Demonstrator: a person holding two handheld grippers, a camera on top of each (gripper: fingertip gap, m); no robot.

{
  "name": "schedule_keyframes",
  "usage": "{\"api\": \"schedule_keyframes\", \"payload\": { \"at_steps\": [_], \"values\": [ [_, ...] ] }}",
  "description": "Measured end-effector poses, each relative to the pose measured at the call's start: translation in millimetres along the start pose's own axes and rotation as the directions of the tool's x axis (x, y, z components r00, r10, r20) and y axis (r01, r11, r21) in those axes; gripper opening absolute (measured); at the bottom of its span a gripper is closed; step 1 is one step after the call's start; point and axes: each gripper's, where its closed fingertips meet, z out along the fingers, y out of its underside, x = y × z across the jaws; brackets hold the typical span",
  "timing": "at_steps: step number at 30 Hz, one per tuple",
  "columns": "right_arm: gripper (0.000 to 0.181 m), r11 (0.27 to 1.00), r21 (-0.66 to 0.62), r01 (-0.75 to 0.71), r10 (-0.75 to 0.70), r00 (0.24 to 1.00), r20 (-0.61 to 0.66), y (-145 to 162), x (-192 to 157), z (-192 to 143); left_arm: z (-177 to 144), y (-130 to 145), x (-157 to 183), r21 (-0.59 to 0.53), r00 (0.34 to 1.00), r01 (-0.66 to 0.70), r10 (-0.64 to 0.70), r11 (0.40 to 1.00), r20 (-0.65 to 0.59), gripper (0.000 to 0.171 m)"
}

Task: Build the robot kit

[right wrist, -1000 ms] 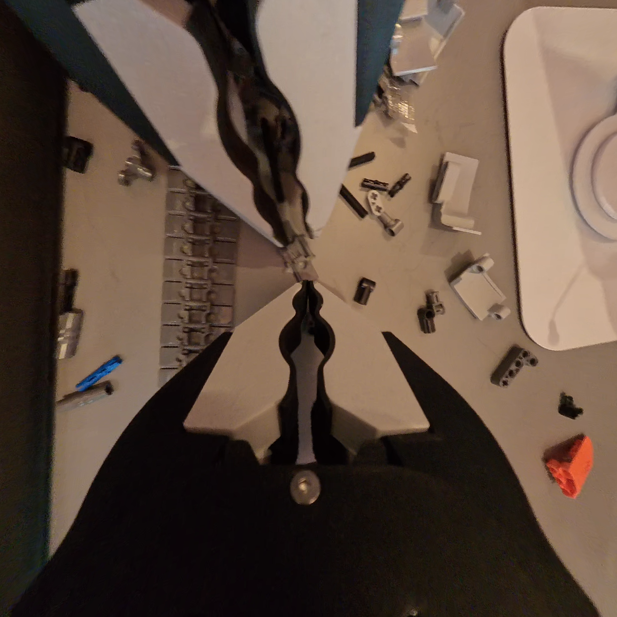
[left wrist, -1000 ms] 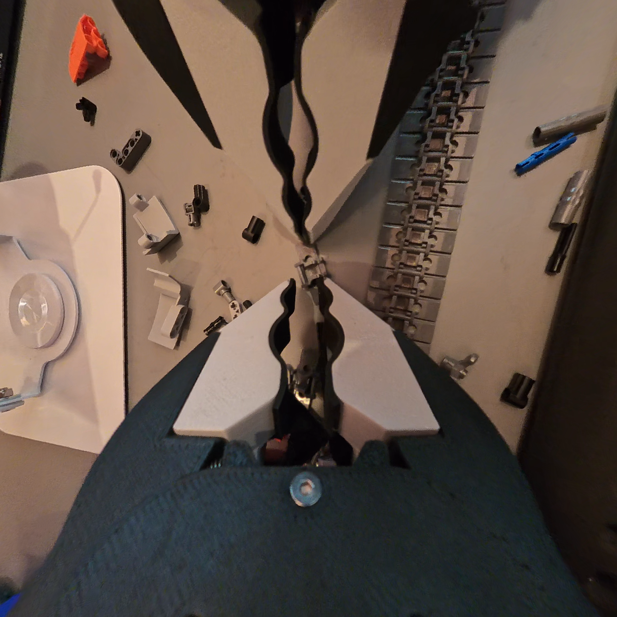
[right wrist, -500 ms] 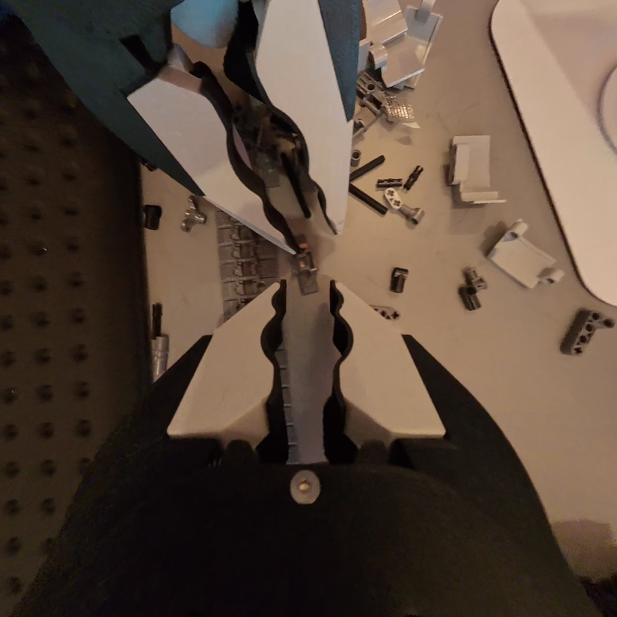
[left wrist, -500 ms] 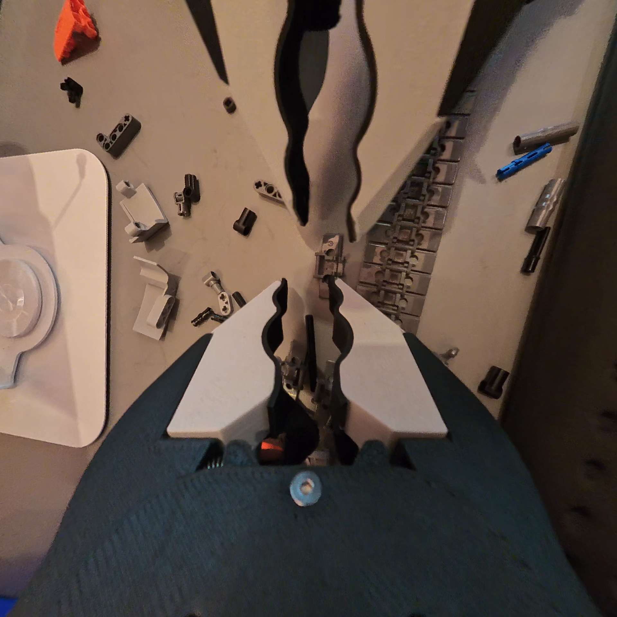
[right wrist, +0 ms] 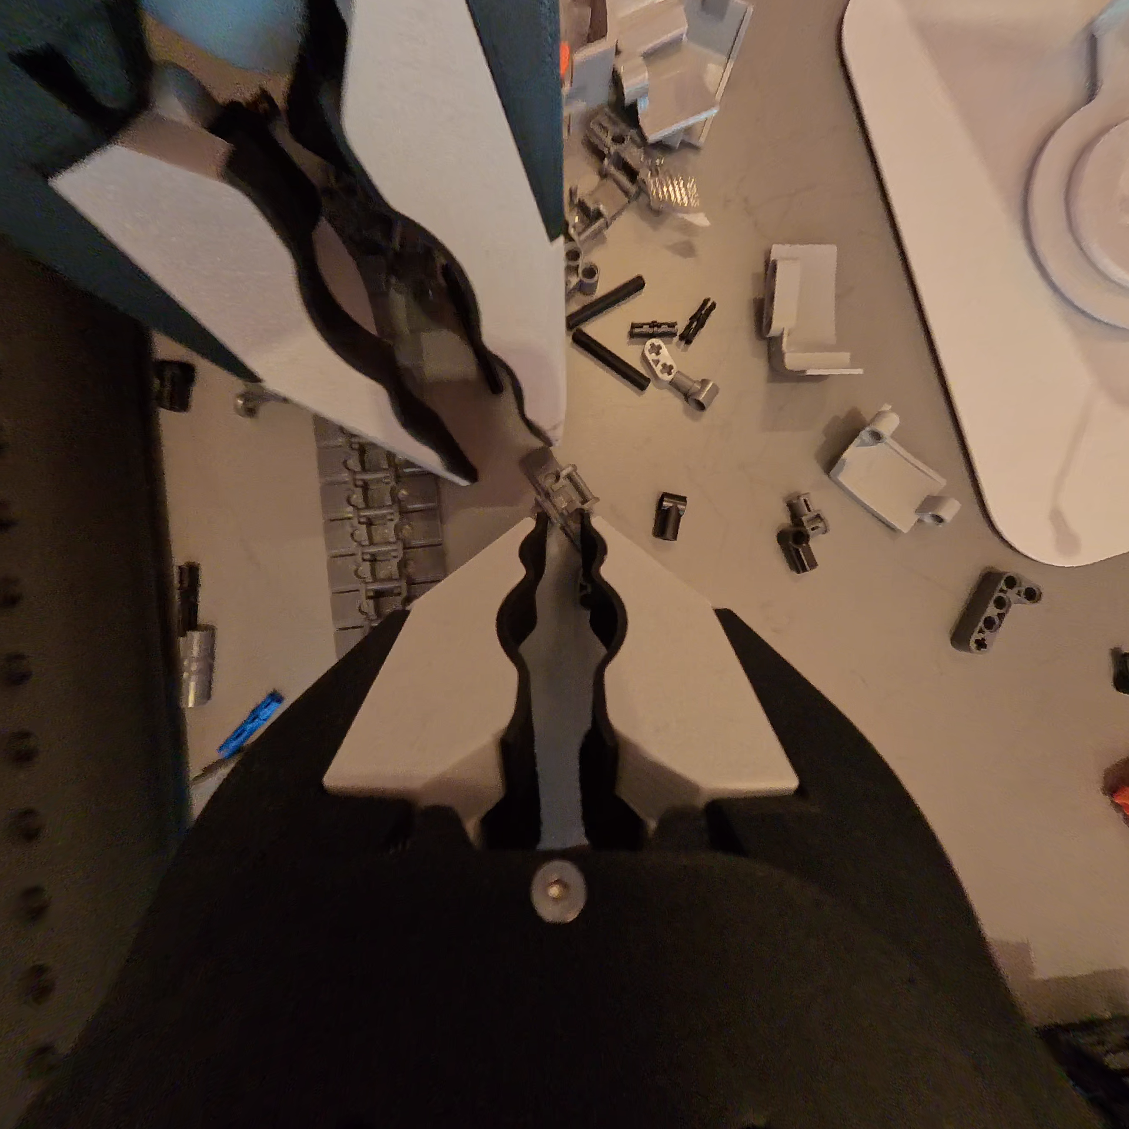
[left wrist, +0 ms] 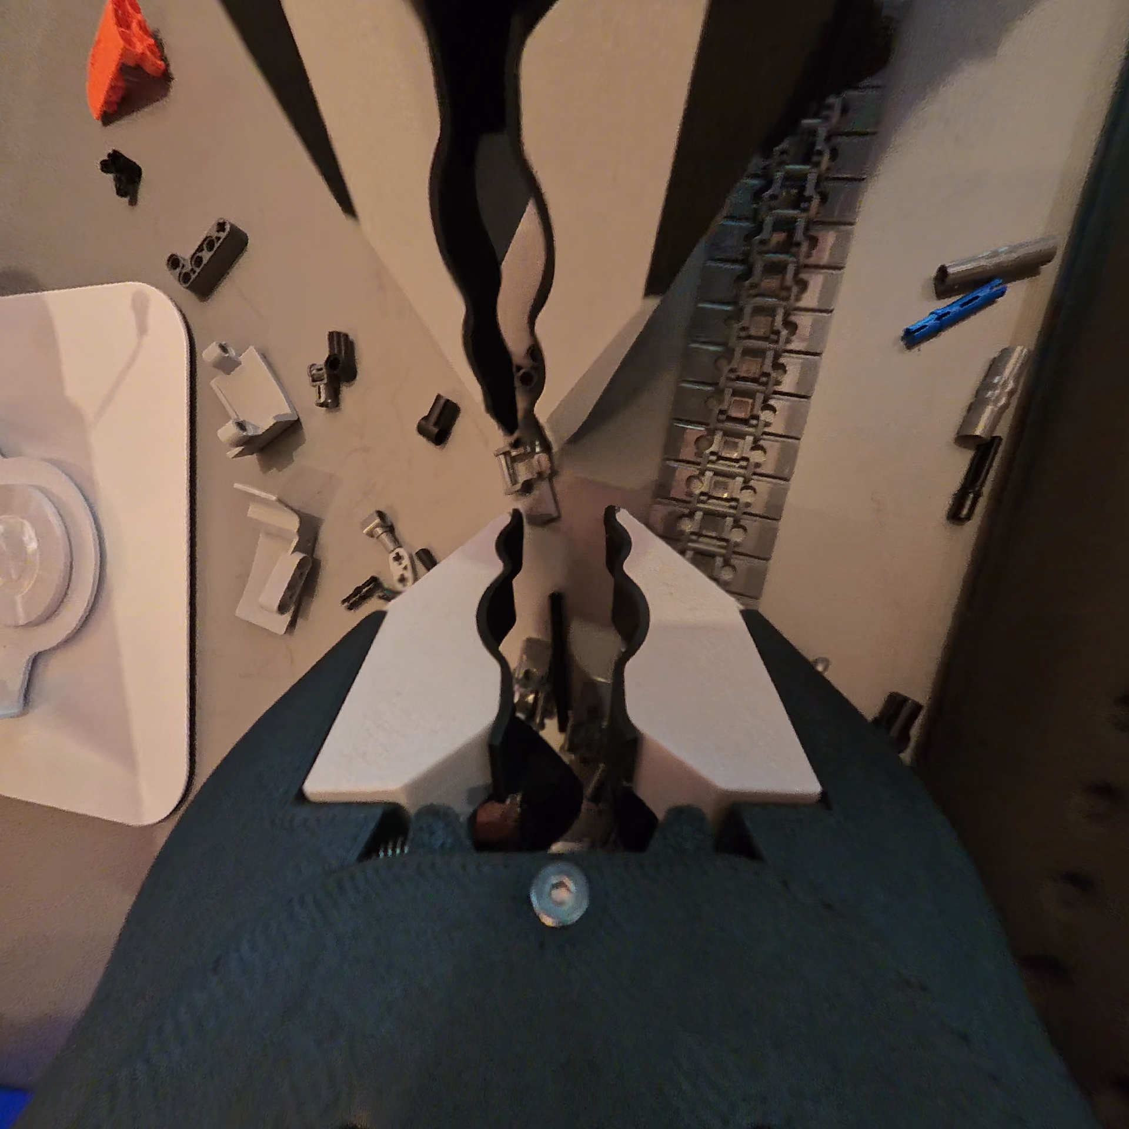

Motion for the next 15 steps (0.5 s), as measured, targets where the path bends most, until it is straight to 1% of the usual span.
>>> {"api": "schedule_keyframes", "payload": {
  "at_steps": [3, 9, 13, 15],
  "values": [
    [0.011, 0.999, 0.021, -0.031, 0.031, 0.999, 0.015, -3.3, -3.4, -7.8, -0.4, 2.6, -3.0, 0.002, 1.0, 0.019, -0.019, 1.0, -0.006, 0.027],
    [0.016, 0.997, 0.01, -0.08, 0.08, 0.997, 0.008, 4.0, 0.6, -1.9, 4.3, -7.3, 9.8, 0.023, 0.999, -0.007, 0.008, 1.0, -0.049, 0.021],
    [0.02, 0.992, 0.039, -0.117, 0.116, 0.993, 0.027, 1.3, -2.3, -4.8, 3.4, -10.0, 18.0, 0.035, 0.996, -0.017, 0.02, 0.999, -0.082, 0.025],
    [0.019, 0.989, 0.058, -0.133, 0.131, 0.991, 0.038, -1.8, -5.6, -4.7, -1.3, -7.7, 13.1, 0.039, 0.998, -0.007, 0.009, 0.999, -0.069, 0.028]
  ]
}}
